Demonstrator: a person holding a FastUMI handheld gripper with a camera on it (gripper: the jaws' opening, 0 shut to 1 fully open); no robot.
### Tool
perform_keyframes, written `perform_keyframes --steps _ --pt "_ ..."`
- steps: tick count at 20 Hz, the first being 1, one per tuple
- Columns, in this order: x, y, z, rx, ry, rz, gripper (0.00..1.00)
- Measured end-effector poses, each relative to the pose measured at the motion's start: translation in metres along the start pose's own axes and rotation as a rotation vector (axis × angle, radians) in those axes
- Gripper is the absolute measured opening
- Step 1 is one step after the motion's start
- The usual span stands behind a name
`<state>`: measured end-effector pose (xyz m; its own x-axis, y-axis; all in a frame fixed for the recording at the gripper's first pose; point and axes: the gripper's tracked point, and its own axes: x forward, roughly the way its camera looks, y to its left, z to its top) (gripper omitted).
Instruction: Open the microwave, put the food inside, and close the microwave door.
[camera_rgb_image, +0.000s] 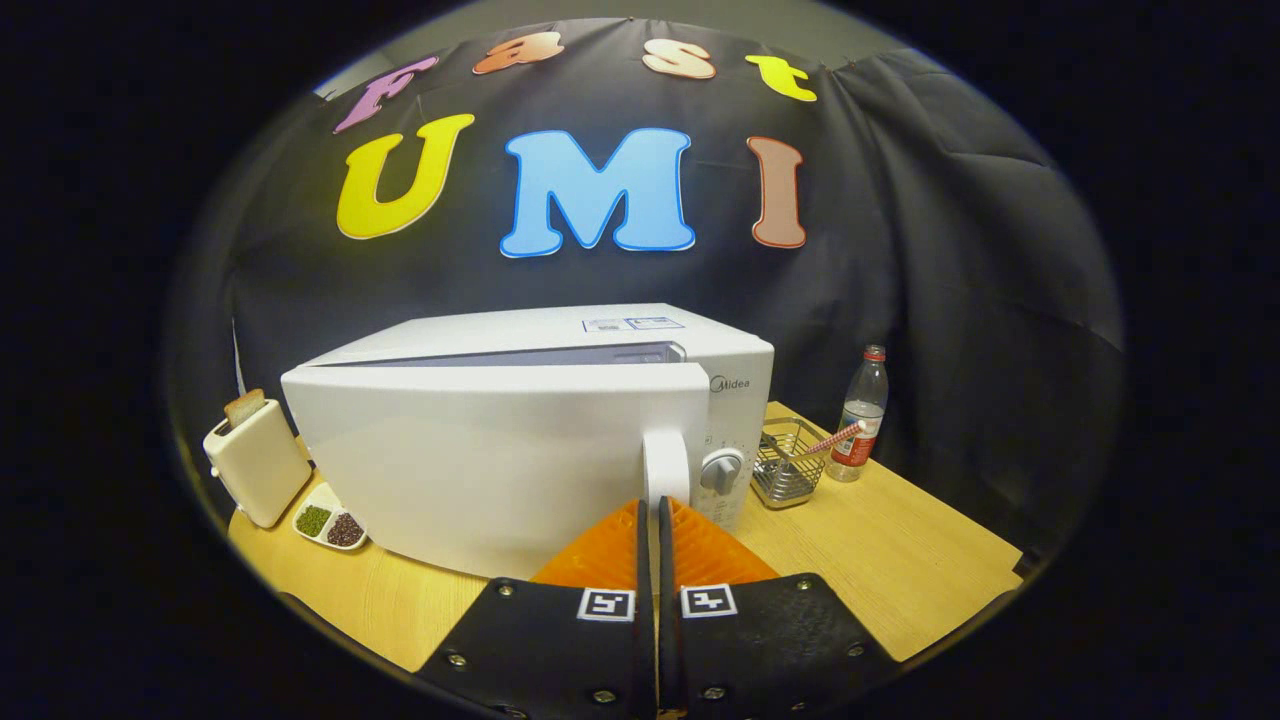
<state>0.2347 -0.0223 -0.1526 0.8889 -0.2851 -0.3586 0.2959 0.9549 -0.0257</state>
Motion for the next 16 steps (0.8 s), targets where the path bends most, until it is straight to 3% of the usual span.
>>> perform_keyframes --steps 9,16 --pt "0.033 -0.005 0.009 -0.048 -0.001 0.017 0.03" --pt "0.045 -0.006 0.016 -0.075 -0.007 0.05 0.09"
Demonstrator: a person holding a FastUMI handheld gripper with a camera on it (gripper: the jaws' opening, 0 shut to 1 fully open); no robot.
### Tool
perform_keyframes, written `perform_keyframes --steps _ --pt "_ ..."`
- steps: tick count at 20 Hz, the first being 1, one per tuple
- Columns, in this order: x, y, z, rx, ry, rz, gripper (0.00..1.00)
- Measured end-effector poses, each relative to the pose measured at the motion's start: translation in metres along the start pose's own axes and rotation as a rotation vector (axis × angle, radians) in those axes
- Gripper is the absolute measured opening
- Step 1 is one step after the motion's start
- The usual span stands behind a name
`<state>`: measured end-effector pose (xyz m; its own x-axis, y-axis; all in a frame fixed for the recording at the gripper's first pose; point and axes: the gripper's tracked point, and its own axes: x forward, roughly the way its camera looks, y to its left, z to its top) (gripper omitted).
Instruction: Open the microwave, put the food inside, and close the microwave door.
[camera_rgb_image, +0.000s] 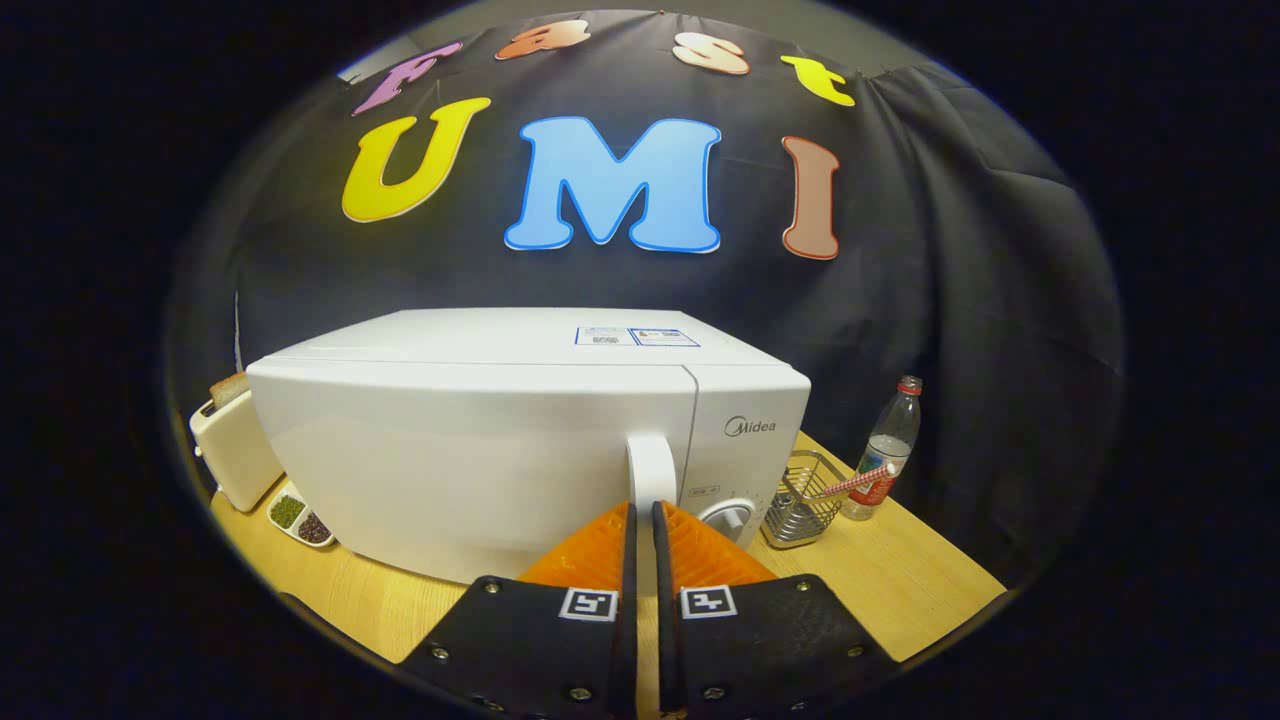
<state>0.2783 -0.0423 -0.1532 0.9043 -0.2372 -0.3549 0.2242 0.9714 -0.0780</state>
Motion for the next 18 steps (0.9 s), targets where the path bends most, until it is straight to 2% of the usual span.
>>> perform_keyframes --steps 7,18 --pt "-0.032 -0.009 0.017 0.0 -0.03 0.013 0.09" --pt "-0.149 0.01 0.044 -0.028 -0.136 0.096 0.09"
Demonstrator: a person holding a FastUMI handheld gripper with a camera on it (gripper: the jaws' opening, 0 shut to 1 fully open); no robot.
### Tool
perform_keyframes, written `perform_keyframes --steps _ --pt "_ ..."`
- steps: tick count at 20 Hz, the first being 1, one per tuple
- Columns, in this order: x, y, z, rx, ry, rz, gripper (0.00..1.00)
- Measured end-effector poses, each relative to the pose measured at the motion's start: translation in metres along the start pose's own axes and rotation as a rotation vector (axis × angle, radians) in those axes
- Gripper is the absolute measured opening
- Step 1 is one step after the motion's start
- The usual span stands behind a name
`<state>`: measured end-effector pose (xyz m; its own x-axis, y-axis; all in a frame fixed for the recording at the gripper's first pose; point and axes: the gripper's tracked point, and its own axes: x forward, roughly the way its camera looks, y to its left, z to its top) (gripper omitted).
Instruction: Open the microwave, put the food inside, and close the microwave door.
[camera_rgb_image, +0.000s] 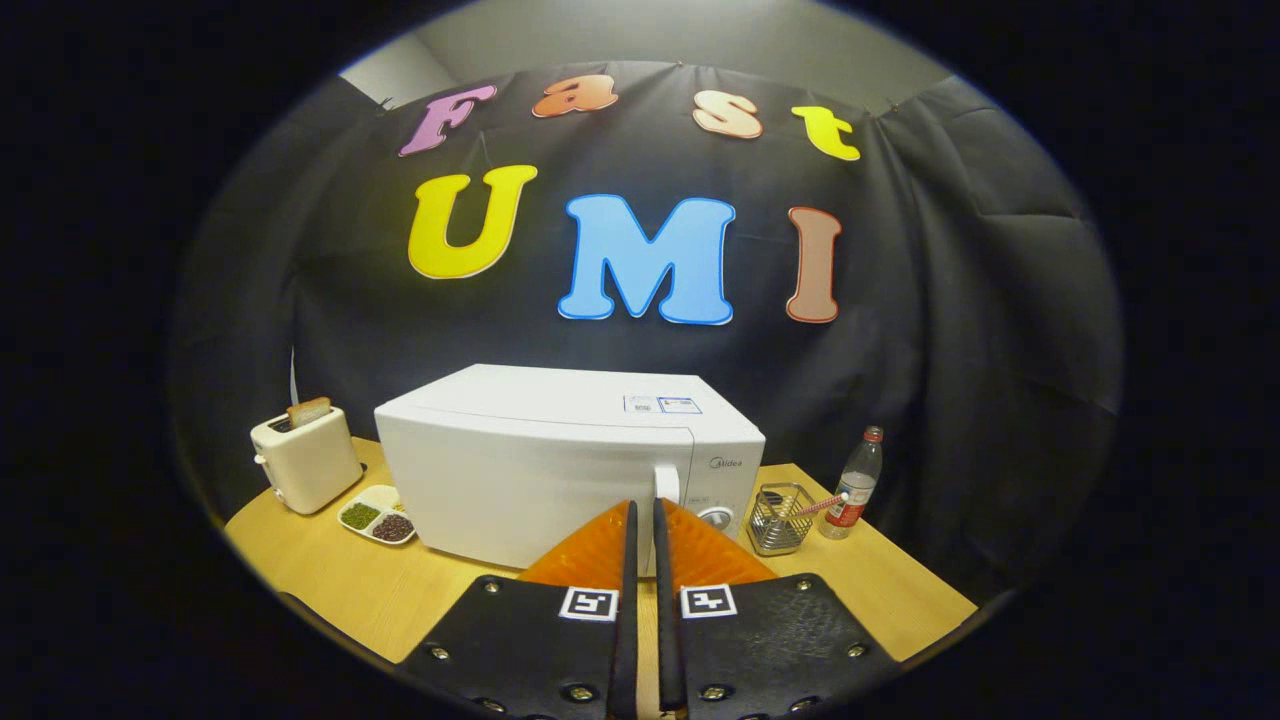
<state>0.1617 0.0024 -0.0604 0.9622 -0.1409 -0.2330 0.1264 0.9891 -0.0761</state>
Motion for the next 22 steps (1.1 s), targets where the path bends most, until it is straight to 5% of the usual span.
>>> perform_keyframes --steps 4,5,6,7,9,13,22 --pt "-0.043 0.011 0.001 0.03 -0.011 0.039 0.09" --pt "-0.055 0.015 0.003 0.044 -0.025 0.051 0.17" --pt "-0.067 0.015 0.004 0.051 -0.036 0.054 0.27" --pt "-0.078 0.015 0.005 0.05 -0.048 0.057 0.56" --pt "-0.097 0.014 0.006 0.038 -0.06 0.053 0.85" --pt "-0.13 0.02 0.015 0.053 -0.104 0.066 0.98" --pt "-0.167 0.049 0.032 0.056 -0.211 0.165 0.98"
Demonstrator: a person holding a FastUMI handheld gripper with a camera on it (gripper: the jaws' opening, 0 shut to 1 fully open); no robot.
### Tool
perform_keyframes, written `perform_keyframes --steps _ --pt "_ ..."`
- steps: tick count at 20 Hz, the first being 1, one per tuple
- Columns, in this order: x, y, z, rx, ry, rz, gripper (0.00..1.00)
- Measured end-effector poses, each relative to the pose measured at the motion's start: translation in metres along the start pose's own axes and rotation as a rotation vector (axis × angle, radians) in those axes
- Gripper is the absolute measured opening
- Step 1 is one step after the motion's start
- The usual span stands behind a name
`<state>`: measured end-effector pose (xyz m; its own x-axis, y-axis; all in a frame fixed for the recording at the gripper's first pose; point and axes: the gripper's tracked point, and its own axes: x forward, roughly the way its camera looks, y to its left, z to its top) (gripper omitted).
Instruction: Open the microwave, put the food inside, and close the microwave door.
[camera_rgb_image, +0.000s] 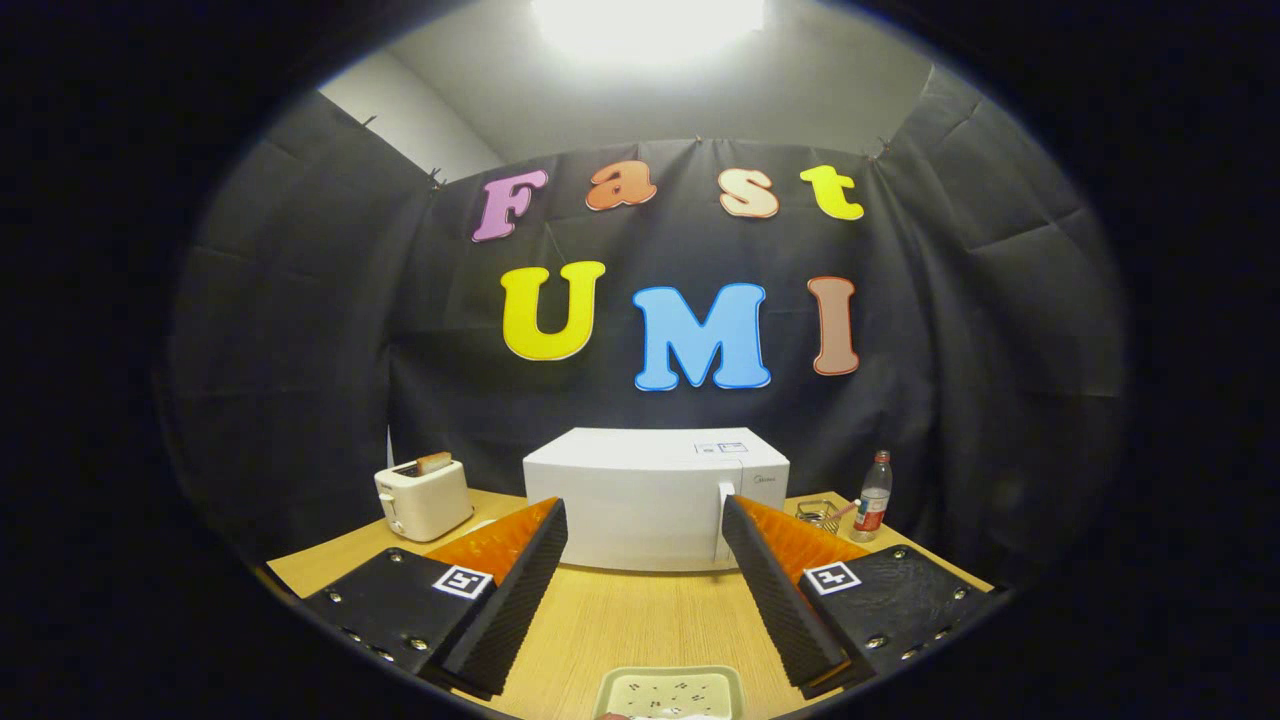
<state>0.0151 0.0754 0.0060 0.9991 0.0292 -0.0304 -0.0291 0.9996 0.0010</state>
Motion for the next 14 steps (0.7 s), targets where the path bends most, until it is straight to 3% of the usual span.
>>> perform_keyframes --steps 14 --pt "-0.015 0.021 0.01 0.046 -0.026 0.032 0.98"
